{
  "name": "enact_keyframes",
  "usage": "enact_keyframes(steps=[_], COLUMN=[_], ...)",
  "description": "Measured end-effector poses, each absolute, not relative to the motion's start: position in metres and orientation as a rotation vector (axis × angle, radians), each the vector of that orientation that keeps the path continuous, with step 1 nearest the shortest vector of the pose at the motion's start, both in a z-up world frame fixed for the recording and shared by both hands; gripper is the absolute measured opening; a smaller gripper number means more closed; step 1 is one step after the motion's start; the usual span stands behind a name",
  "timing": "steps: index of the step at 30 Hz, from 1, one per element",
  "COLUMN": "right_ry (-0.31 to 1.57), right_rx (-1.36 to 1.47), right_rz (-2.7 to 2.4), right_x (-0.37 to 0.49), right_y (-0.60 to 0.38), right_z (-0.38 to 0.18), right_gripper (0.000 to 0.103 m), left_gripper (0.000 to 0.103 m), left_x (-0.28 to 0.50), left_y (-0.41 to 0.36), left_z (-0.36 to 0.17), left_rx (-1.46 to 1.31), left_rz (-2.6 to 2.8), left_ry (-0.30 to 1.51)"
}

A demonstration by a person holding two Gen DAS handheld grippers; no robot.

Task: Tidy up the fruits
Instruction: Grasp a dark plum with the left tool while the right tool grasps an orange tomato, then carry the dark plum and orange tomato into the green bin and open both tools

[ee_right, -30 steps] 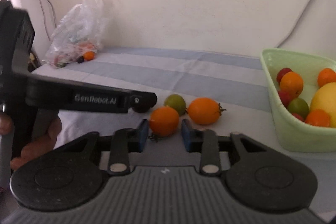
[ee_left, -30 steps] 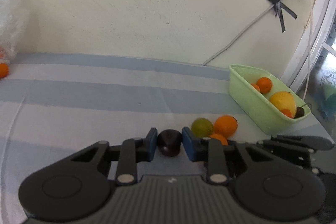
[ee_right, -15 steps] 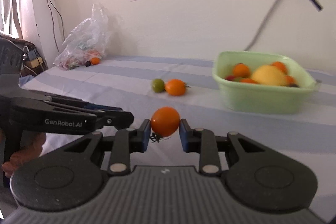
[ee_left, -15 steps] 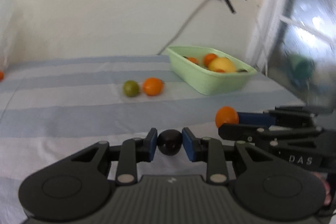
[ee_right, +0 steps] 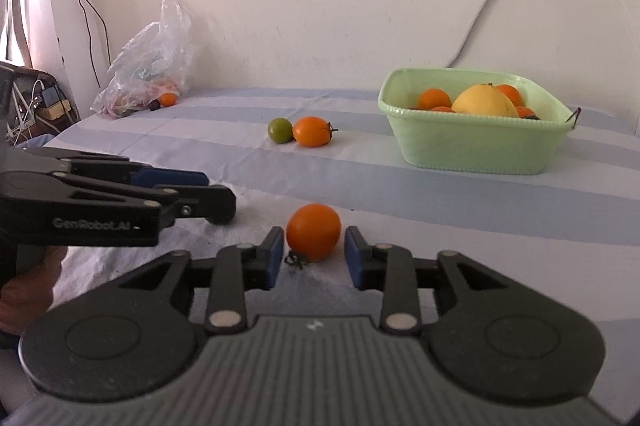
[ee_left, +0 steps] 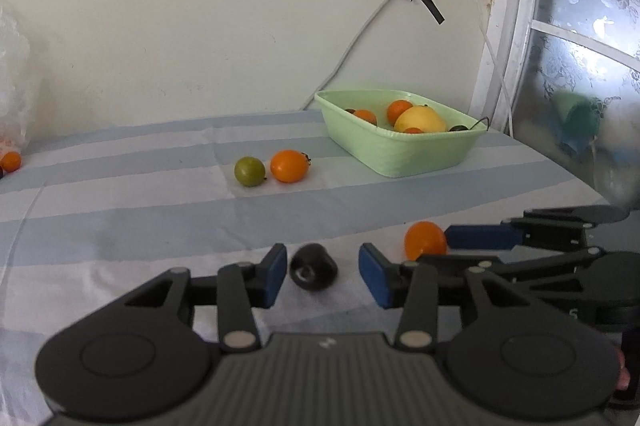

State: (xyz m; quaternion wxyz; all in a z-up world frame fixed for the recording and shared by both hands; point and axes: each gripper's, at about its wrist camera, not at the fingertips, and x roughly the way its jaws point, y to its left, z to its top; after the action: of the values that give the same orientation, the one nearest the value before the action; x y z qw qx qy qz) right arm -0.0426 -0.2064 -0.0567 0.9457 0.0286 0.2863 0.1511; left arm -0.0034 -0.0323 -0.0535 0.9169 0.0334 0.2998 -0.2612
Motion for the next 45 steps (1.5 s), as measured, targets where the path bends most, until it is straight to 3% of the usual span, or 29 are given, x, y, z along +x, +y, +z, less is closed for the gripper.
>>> enact_keyframes(steps=[11,14,18,29,38,40,45], right_ry=[0.601,0.600,0.585,0.408,0.399,0.389,0.336], right_rx=[0.025,0.012,0.041,0.082,0.083,0.073,0.062], right_rz=[0.314,0.310,0.308,0.199,0.124,0.113,0.097], right_x=[-0.033,-0.036,-0.037,-0.012,0.042,0.045,0.035], right_y=[-0.200,-0.198,-0.202,-0.244,-0.258,-0.256,-0.259], right_z=[-0.058,-0.059,-0.058,-0.021,-0.032,-0.036,-0.035], right_gripper=[0.046,0.033,0.033,0.033,0.033,0.034,0.034], left_gripper=[0.034,0.028,0.028,0.028,0.030,0.038,0.039], left_x=[0.011,0.010,0.014,0.062,0.136,0.147,0.162], left_y=[-0.034,-0.036,-0.038,-0.091,-0.141,-0.145,-0.143], left_z=[-0.066,-0.066,-0.062,-0.007,-0.013,-0.017,-0.011], left_rx=[0.084,0.096,0.082,0.046,-0.002,-0.010,-0.062], left_rz=[-0.486,-0.480,-0.491,-0.602,-0.665,-0.668,-0.655], left_ry=[0.653,0.645,0.655,0.538,0.662,0.685,0.680])
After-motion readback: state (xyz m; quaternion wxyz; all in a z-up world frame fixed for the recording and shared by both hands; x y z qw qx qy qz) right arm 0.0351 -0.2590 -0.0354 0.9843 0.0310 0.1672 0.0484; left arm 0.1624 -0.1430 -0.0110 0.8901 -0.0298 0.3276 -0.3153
